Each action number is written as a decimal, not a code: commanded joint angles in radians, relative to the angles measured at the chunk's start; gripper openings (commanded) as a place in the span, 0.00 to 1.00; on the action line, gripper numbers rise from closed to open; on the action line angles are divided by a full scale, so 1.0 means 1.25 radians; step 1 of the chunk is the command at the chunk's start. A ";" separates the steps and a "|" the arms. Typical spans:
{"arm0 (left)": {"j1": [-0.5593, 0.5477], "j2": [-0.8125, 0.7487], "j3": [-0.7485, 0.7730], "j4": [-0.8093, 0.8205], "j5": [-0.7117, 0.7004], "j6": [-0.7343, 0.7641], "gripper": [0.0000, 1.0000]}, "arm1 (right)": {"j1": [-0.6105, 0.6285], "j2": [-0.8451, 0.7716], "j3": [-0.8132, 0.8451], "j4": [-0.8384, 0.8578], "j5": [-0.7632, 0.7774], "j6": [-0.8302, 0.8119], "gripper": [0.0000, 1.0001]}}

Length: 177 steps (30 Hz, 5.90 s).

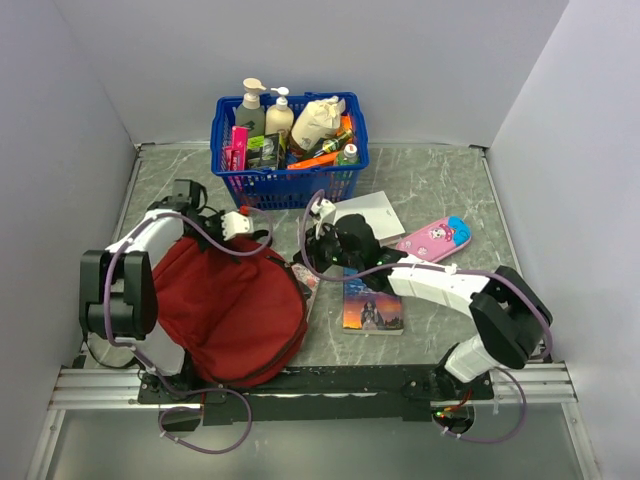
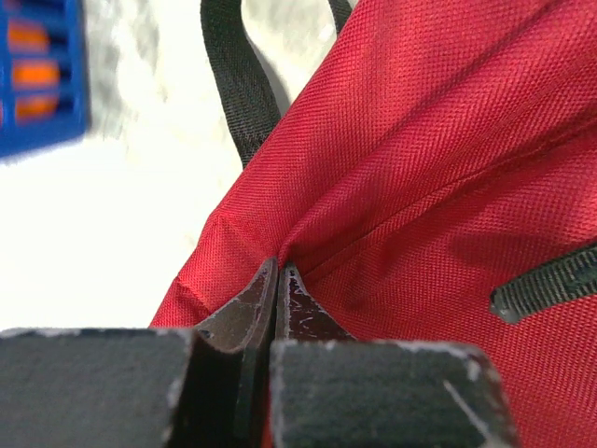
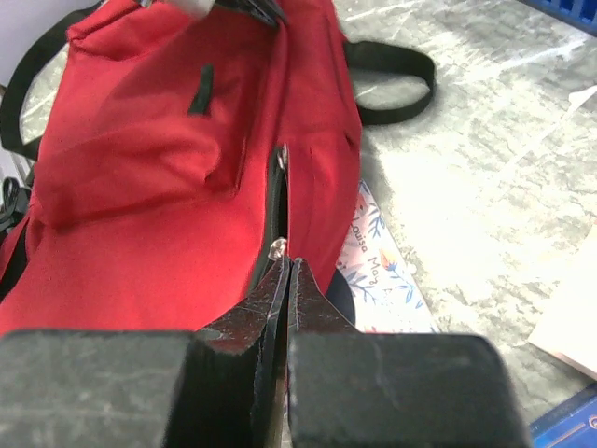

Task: Pack the student bag
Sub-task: Unzip the student bag at the center of the board.

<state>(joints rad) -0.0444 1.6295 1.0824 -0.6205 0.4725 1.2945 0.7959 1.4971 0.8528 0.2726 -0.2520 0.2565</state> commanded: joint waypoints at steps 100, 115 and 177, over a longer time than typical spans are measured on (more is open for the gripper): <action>-0.248 0.196 0.512 -0.020 0.023 -0.566 0.01 | 0.393 -0.144 -0.066 -0.054 0.144 0.029 0.00; -0.317 0.159 0.500 -0.037 0.024 -0.712 0.01 | 0.424 0.183 0.220 -0.071 0.022 -0.048 0.00; -0.426 -0.246 -0.114 0.095 0.017 -0.842 0.04 | 0.050 -0.098 -0.077 -0.025 0.179 0.153 0.54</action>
<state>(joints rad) -0.5766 1.3560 0.9081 -0.5194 0.4923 0.2409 0.8650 1.3445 0.7055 0.2562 -0.0452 0.4351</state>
